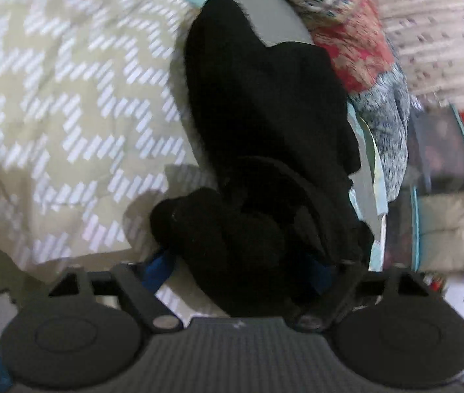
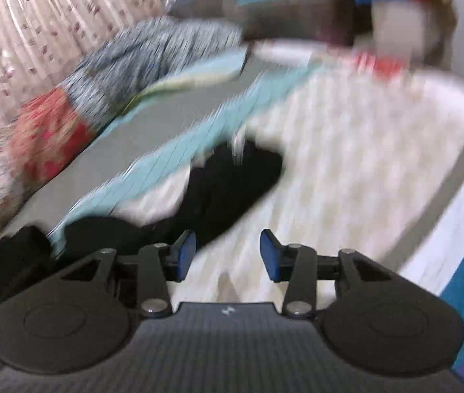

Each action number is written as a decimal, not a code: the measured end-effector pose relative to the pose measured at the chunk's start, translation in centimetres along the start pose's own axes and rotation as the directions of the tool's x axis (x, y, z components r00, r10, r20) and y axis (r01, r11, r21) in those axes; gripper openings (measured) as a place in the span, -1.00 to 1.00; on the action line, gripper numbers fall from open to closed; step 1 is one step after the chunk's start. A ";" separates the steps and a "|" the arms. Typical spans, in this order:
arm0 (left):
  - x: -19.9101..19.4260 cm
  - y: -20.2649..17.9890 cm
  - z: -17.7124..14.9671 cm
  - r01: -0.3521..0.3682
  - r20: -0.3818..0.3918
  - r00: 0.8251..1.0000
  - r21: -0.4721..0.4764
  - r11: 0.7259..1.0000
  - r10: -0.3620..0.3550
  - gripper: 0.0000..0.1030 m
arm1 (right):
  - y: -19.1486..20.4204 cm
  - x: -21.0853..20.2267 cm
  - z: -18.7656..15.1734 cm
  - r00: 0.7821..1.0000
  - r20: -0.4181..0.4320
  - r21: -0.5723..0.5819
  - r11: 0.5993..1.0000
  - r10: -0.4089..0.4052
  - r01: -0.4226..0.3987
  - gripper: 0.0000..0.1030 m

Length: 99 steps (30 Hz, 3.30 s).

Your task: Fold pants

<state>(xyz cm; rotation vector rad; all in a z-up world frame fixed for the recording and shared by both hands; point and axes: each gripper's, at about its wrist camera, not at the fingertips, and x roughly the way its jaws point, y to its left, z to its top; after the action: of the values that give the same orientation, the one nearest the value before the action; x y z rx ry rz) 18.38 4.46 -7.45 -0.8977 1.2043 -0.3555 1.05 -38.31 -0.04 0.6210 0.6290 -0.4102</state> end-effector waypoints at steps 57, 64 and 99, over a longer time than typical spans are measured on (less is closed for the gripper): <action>-15.6 9.2 -4.3 -0.344 0.215 0.914 -0.042 0.938 0.345 -0.65 | 3.9 12.6 17.3 0.992 0.124 0.200 0.979 0.006 -0.031 -0.70; -15.2 9.0 -4.3 -0.359 0.213 0.910 -0.031 0.933 0.357 -0.65 | -0.7 13.0 17.4 0.991 0.133 0.221 0.975 -0.021 -0.009 0.14; -17.8 7.2 -8.3 -0.421 0.220 0.896 0.153 0.894 0.385 -0.16 | -11.5 3.8 11.0 0.910 0.121 0.336 0.879 -0.396 0.338 0.07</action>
<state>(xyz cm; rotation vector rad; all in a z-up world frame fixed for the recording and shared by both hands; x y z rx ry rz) 3.01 17.51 -1.99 -0.4765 1.1281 -0.0486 2.35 -54.57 -0.19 0.7504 0.5045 -0.9300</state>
